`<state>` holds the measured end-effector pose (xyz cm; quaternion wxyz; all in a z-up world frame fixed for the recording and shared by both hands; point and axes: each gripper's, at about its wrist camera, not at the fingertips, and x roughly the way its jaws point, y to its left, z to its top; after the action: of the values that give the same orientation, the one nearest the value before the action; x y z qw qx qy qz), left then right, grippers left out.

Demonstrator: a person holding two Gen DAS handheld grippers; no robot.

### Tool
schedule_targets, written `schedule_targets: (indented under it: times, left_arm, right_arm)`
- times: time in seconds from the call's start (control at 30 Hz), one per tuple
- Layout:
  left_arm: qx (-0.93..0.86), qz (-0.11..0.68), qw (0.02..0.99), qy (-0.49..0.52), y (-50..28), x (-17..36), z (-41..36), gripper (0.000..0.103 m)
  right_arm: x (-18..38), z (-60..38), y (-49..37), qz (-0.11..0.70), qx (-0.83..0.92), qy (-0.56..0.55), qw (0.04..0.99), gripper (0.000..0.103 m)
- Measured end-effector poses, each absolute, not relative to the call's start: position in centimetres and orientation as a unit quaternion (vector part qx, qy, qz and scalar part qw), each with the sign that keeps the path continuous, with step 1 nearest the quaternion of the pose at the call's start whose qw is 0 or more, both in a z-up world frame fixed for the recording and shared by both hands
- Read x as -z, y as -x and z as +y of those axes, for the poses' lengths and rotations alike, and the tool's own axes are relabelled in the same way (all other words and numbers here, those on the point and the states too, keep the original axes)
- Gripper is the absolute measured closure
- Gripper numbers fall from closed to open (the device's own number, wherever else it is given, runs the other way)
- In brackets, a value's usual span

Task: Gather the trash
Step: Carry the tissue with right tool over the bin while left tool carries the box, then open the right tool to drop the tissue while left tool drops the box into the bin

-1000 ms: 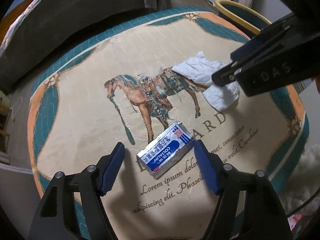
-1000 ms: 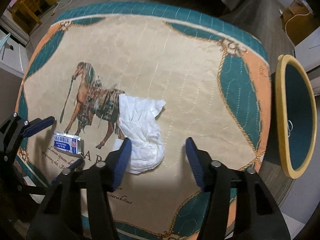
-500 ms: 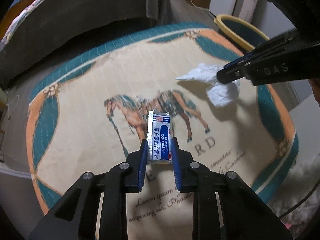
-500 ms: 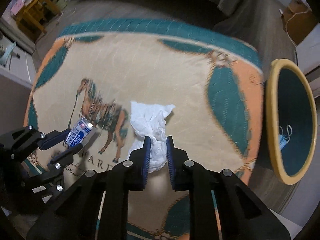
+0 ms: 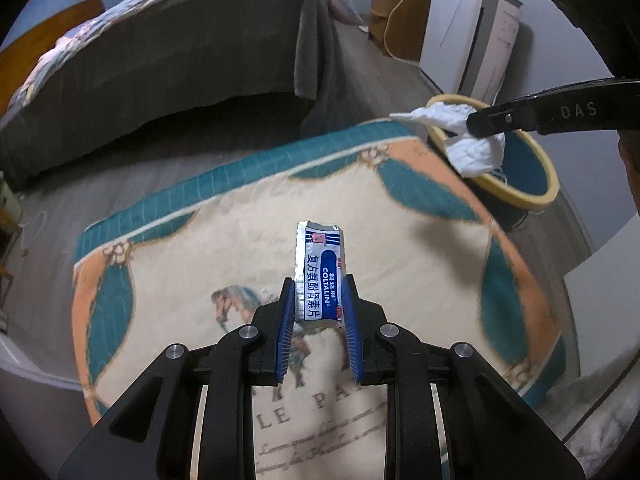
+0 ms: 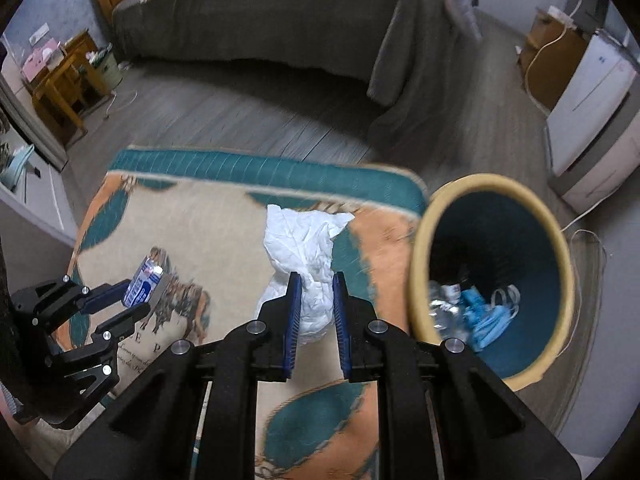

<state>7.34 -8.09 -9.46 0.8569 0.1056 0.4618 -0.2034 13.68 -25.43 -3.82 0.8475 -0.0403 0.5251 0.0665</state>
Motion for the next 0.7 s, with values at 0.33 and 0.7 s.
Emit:
schedule_targets:
  times: [0.33,0.7]
  left_arm:
    - [0.223,0.439,0.865,-0.095,-7.8,7.1,-11.2,0.079]
    - [0.248,0.431,0.858,-0.128,-7.3,7.5,-15.6,0.079]
  right_arm:
    - [0.5,-30.4,-13.1,0.479,-0.028,0.035,0.877,0.088]
    - [0.2,-39.3,-13.2,0.467,0.050,-0.009,0.883,0.088]
